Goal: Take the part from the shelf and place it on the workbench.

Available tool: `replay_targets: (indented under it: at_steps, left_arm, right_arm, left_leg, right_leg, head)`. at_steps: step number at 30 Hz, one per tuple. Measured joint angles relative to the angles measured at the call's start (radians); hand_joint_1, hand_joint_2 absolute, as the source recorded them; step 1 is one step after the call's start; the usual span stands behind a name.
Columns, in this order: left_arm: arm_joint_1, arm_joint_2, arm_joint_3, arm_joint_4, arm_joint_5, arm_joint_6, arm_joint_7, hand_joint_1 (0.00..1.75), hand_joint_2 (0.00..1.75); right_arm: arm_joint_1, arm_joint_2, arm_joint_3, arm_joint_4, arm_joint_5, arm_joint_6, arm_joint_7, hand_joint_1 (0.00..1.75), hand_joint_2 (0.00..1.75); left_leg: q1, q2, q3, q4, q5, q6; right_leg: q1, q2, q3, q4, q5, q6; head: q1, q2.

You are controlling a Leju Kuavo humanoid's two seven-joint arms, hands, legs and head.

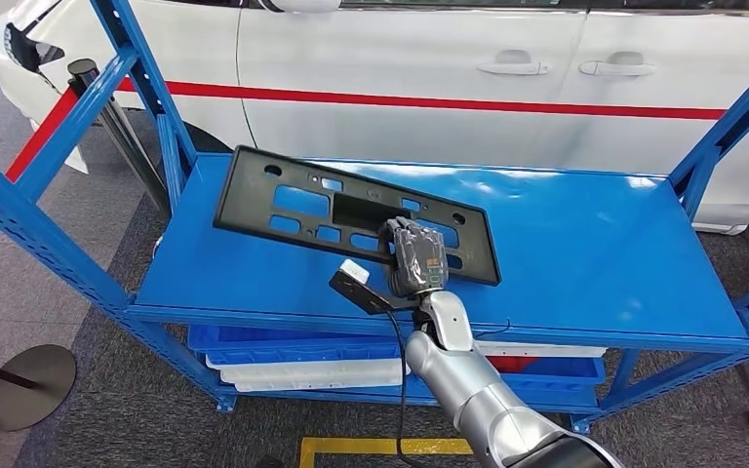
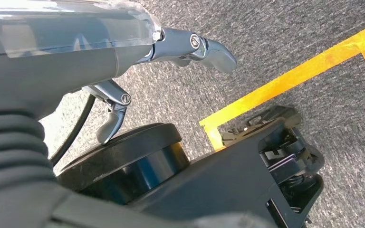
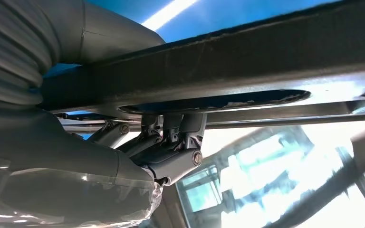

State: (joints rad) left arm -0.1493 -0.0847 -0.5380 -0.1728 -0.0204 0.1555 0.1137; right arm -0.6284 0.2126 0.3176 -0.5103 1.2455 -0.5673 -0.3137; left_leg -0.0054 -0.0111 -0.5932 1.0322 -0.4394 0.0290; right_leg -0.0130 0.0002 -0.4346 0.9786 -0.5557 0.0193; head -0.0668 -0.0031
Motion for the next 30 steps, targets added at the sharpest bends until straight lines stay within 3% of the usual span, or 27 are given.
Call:
replay_targets:
  at_steps: [4, 10, 18, 21, 22, 24, 25, 28, 30]
  left_arm:
    - [0.001, 0.0, 0.001, 0.0, -0.004, 0.001, 0.001, 0.0, 0.0]
    - [0.006, 0.0, 0.002, 0.0, -0.014, 0.015, 0.009, 0.0, 0.0]
    - [0.015, -0.003, 0.01, 0.0, -0.008, 0.071, -0.01, 0.0, 0.0]
    - [0.017, -0.008, 0.034, 0.0, 0.047, 0.158, -0.105, 0.0, 1.31]
    - [0.017, -0.011, 0.056, -0.001, 0.096, 0.184, -0.167, 0.0, 1.31]
    - [0.017, -0.018, 0.129, -0.003, 0.218, 0.202, -0.321, 0.0, 0.44]
    - [0.017, -0.021, 0.173, -0.005, 0.269, 0.195, -0.398, 0.0, 0.44]
    - [0.016, -0.026, 0.276, -0.01, 0.327, 0.165, -0.559, 0.0, 1.75]
    - [0.016, -0.026, 0.321, -0.011, 0.336, 0.147, -0.605, 0.0, 1.75]
  right_arm:
    - [-0.002, 0.029, -0.04, -0.115, -0.259, 0.001, -0.15, 1.75, 1.75]
    - [0.012, 0.019, -0.037, -0.485, -0.804, 0.037, -0.227, 1.75, 1.75]
    - [0.026, -0.023, -0.024, -1.003, -1.075, 0.086, -0.244, 1.75, 1.75]
    - [0.049, -0.04, -0.024, -1.135, -1.185, 0.113, -0.256, 1.75, 1.75]
    - [0.062, -0.048, -0.024, -1.171, -1.233, 0.129, -0.263, 1.75, 1.75]
    - [0.097, -0.065, -0.028, -1.235, -1.342, 0.175, -0.28, 1.75, 1.75]
    - [0.116, -0.072, -0.032, -1.261, -1.394, 0.201, -0.287, 1.75, 1.75]
    - [0.163, -0.086, -0.045, -1.309, -1.496, 0.27, -0.298, 1.75, 1.75]
    - [0.186, -0.09, -0.051, -1.327, -1.534, 0.306, -0.299, 1.75, 1.75]
  left_leg:
    - [0.0, -0.001, -0.001, 0.0, 0.0, 0.0]
    - [-0.001, -0.001, -0.004, 0.0, 0.001, 0.0]
    - [-0.001, -0.001, -0.005, 0.001, 0.001, 0.0]
    - [-0.001, -0.001, -0.005, 0.0, 0.001, 0.0]
    - [-0.001, -0.001, -0.005, 0.0, 0.001, 0.0]
    - [0.0, -0.001, -0.005, 0.0, 0.001, 0.0]
    - [0.0, -0.001, -0.004, 0.0, 0.001, 0.0]
    - [0.0, -0.001, -0.004, 0.0, 0.001, 0.0]
    - [0.0, 0.0, -0.004, 0.0, 0.001, 0.0]
  right_leg:
    - [0.0, 0.0, 0.0, 0.0, 0.0, 0.0]
    - [-0.001, -0.001, -0.004, 0.0, 0.0, 0.0]
    - [-0.001, -0.001, -0.005, 0.0, 0.001, 0.001]
    - [-0.001, -0.001, -0.006, 0.0, 0.0, 0.001]
    - [-0.001, -0.001, -0.006, 0.0, 0.0, 0.001]
    - [-0.001, -0.001, -0.005, 0.0, 0.0, 0.001]
    - [-0.001, -0.001, -0.005, 0.0, 0.0, 0.001]
    - [-0.001, 0.0, -0.005, 0.0, 0.001, 0.001]
    - [-0.001, 0.0, -0.005, 0.0, 0.001, 0.001]
  head:
    - [0.0, 0.0]
    - [0.0, 0.0]
    - [0.0, 0.0]
    - [0.0, 0.0]
    - [0.0, 0.0]
    - [0.0, 0.0]
    - [0.0, 0.0]
    - [0.0, 0.0]
    - [0.0, 0.0]
